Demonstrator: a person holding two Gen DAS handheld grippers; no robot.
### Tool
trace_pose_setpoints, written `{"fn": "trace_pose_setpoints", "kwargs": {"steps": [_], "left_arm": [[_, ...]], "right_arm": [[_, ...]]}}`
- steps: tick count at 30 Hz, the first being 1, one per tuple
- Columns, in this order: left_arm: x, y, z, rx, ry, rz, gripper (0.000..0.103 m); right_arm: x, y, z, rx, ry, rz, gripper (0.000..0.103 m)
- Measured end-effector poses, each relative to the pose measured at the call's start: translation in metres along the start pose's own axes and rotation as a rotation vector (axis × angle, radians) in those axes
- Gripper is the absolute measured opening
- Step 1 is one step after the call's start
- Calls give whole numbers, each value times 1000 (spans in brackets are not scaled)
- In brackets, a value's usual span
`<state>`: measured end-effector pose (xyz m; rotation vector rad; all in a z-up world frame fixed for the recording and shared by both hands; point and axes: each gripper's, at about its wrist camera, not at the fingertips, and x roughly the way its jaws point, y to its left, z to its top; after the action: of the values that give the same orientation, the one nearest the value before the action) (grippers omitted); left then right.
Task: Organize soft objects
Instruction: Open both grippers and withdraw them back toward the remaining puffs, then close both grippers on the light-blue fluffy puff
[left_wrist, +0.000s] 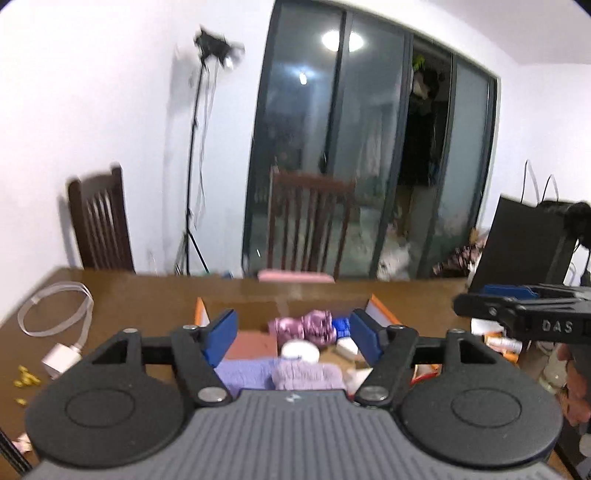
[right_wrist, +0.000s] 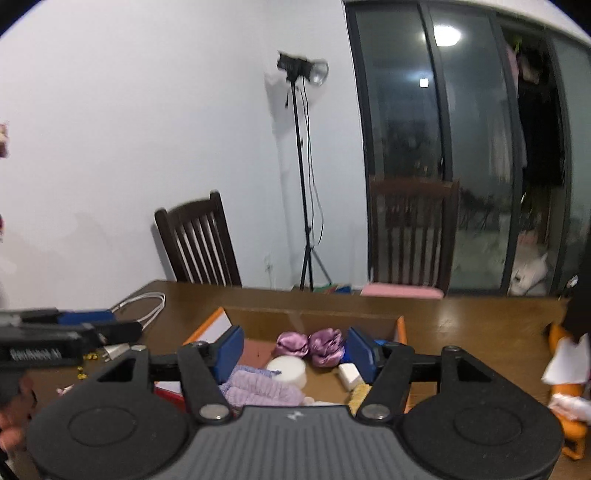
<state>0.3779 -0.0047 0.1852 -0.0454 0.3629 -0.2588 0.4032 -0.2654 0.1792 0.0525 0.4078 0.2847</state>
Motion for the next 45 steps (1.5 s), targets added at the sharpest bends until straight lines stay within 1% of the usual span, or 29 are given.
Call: {"fn": "trace_pose_setpoints", "kwargs": {"steps": [4,6,7,8,10,12,15,17,20,22,24,27,30,32,34,36,39,41,45], "left_arm": [[-42,-16,-5,65,-72,55,85],[-60,-23,-14,93,-101,91,87],[-68,-25,-21,96,-113,100,89],[-75,-26,-28,97,-123,105,90],[-92,-30,-45,97,-142,120,95],[-106,-36,-64,122,-152,135,97],[-127,-44,-89,158,-157,157,100],[-142,-48,-106,166,-160,154,100],[-167,-48,-131,147,-165,138,102],[-184,-47,-147,134,-168,128,103],[-199,-49,-162,126,-166,124,103],[-222,-45,-181,104,-161,123,103],[-231,-40,-191,71,-139,105,103],[-229,-38,-193,59,-121,89,103],[-226,-38,-193,45,-116,98,103],[-223,-37,-195,27,-109,94,103],[-216,-39,-202,40,-95,80,103],[-208,-41,-206,55,-74,75,103],[-182,-36,-208,37,-19,74,103]], "right_arm": [[-47,6,-2,-39,-52,-42,74],[-65,6,-9,-44,-74,-60,76],[-72,7,-13,-45,-87,-66,79],[-80,7,-20,-48,-103,-70,81],[-94,9,-36,-52,-133,-84,87],[-107,14,-55,-65,-144,-108,88],[-122,23,-80,-98,-130,-120,88],[-132,31,-97,-117,-121,-125,89],[-152,47,-123,-144,-120,-127,90],[-166,60,-140,-160,-124,-123,92],[-179,69,-157,-161,-127,-113,94],[-193,81,-183,-135,-111,-99,94],[-208,90,-206,-98,-93,-97,94],[-216,93,-217,-80,-83,-97,94],[-220,95,-223,-86,-68,-94,94],[-221,95,-224,-93,-73,-113,94],[-215,89,-224,-58,-81,-123,94],[-208,84,-225,-36,-71,-121,94],[-188,78,-228,-7,-42,-125,94]]}}
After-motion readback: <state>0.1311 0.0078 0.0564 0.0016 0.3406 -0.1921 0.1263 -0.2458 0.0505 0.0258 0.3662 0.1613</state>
